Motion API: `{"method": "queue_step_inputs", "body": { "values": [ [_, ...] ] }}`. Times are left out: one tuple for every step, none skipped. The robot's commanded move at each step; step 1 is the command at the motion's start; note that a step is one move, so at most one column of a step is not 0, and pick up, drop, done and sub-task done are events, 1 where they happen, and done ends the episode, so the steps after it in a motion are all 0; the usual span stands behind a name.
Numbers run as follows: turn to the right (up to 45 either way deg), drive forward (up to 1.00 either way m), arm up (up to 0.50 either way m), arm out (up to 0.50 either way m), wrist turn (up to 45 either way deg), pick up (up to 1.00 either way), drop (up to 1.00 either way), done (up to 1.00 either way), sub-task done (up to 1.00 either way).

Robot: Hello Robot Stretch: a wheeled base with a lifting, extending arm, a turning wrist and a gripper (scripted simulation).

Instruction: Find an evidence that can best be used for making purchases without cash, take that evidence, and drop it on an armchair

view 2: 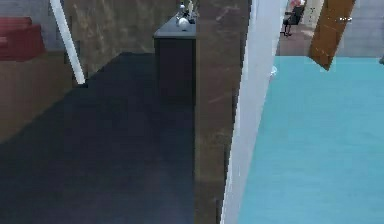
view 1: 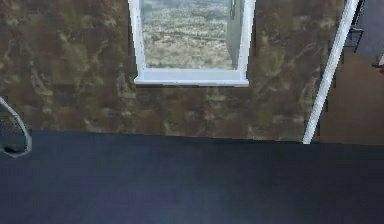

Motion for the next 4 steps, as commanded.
{"method": "queue_step_inputs", "body": {
  "values": [
    [45.0, 0.0, 0.0, 0.0, 0.0, 0.0, 0.0, 0.0, 0.0],
    [0.0, 0.75, 0.0, 0.0, 0.0, 0.0, 0.0, 0.0, 0.0],
    [27.0, 0.0, 0.0, 0.0, 0.0, 0.0, 0.0, 0.0, 0.0],
    [0.0, 1.0, 0.0, 0.0, 0.0, 0.0, 0.0, 0.0, 0.0]
  ]
}}
